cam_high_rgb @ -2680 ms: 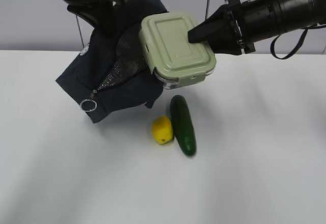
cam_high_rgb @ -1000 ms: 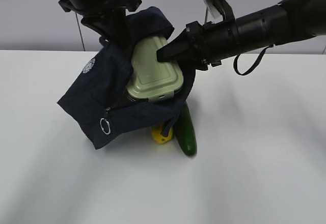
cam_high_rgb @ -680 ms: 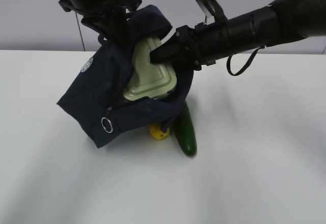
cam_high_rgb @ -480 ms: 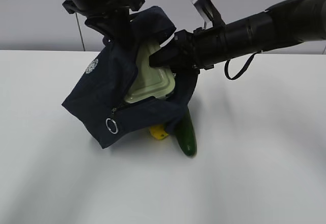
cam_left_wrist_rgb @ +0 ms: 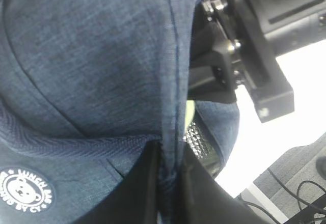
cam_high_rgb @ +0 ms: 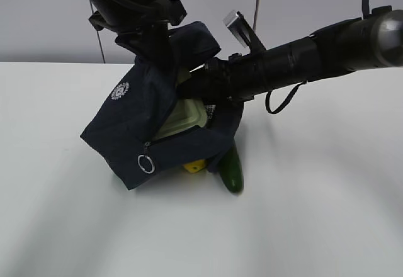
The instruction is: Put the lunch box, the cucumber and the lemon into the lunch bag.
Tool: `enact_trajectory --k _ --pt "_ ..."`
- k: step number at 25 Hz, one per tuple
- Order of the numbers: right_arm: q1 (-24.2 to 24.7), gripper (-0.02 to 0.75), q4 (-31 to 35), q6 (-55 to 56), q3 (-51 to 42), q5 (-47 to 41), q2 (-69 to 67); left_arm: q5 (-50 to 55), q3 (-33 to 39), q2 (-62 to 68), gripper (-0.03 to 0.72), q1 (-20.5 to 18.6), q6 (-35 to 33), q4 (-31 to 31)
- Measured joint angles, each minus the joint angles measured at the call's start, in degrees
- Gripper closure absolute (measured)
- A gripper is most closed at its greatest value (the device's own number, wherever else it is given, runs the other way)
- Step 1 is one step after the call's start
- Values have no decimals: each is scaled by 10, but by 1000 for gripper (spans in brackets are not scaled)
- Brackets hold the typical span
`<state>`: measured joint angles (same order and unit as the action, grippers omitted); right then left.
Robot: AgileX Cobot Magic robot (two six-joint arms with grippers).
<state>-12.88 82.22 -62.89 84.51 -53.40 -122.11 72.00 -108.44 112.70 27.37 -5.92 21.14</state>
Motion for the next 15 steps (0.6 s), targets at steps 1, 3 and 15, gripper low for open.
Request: enact_trajectory --k 1,3,15 --pt "-1 379 4 -5 0 8 0 0 0 1 668 0 -1 0" --pt "-6 379 12 -14 0 23 0 -2 0 3 668 0 -1 1" --pt "-25 379 51 -29 0 62 -36 -4 0 9 668 0 -2 5"
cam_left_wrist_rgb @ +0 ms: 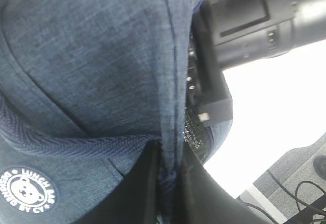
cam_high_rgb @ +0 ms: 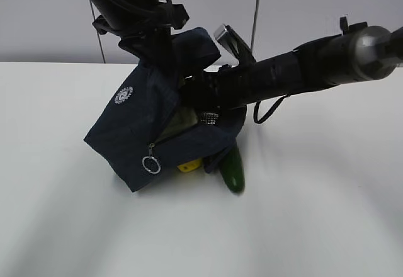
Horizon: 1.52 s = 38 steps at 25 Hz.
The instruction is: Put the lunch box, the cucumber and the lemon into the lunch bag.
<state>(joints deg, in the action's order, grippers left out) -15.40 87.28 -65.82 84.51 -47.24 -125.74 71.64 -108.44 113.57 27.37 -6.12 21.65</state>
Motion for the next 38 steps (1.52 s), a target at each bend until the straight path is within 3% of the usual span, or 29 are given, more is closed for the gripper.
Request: enact_trajectory --k 31,38 --pt "-5 331 16 -4 0 -55 -8 2 0 1 668 0 0 7" --pt "26 330 -20 2 0 -92 10 2 0 1 668 -5 0 7"
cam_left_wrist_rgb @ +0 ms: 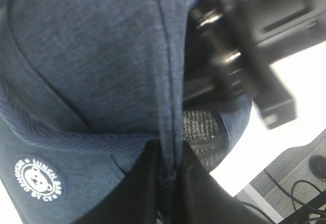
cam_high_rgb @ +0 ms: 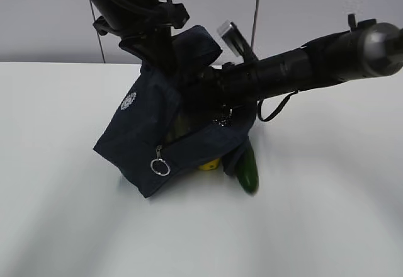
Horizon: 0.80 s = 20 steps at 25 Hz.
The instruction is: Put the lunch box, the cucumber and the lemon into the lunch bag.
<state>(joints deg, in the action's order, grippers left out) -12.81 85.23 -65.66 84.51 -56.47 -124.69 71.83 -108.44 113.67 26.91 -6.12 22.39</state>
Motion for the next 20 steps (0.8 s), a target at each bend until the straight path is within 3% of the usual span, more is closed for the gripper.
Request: enact_trajectory --k 8,15,20 --pt "64 330 -11 17 0 -53 55 -2 0 0 668 -21 -1 3" --pt "72 330 -5 18 0 -79 94 -2 0 0 668 -39 -2 3" --pt "81 330 -90 46 0 -52 113 -2 0 0 668 -58 -2 3"
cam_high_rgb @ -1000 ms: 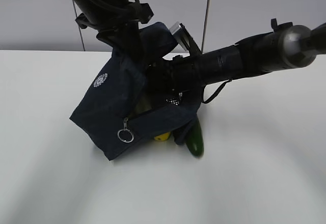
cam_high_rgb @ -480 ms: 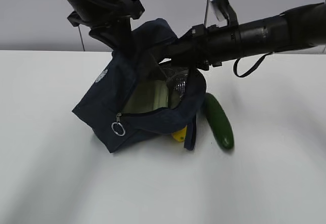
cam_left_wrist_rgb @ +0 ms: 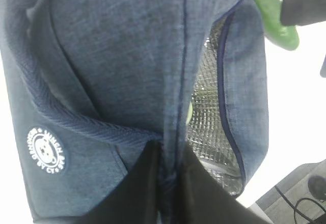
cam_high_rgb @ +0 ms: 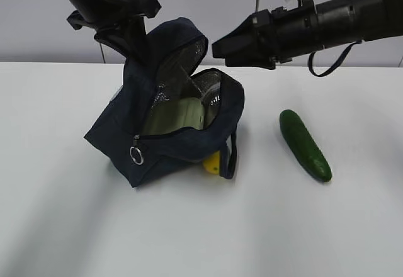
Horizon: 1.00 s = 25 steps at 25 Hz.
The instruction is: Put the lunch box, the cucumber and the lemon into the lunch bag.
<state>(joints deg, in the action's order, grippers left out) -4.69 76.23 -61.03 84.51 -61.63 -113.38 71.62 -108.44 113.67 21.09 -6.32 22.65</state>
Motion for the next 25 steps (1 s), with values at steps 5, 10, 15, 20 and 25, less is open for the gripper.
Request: enact_trajectory --k 5,10,15,20,25 --pt "20 330 -128 60 0 28 0 0 0 4 668 -20 0 -1" --pt "20 330 -239 125 0 56 0 0 0 10 668 -28 0 -15" --pt "20 330 -430 248 13 77 0 0 0 11 668 -29 -1 -25" --pt "20 330 -600 384 32 79 0 0 0 14 668 -29 -7 -26" --pt "20 330 -701 466 37 79 0 0 0 15 668 -29 -12 -26"
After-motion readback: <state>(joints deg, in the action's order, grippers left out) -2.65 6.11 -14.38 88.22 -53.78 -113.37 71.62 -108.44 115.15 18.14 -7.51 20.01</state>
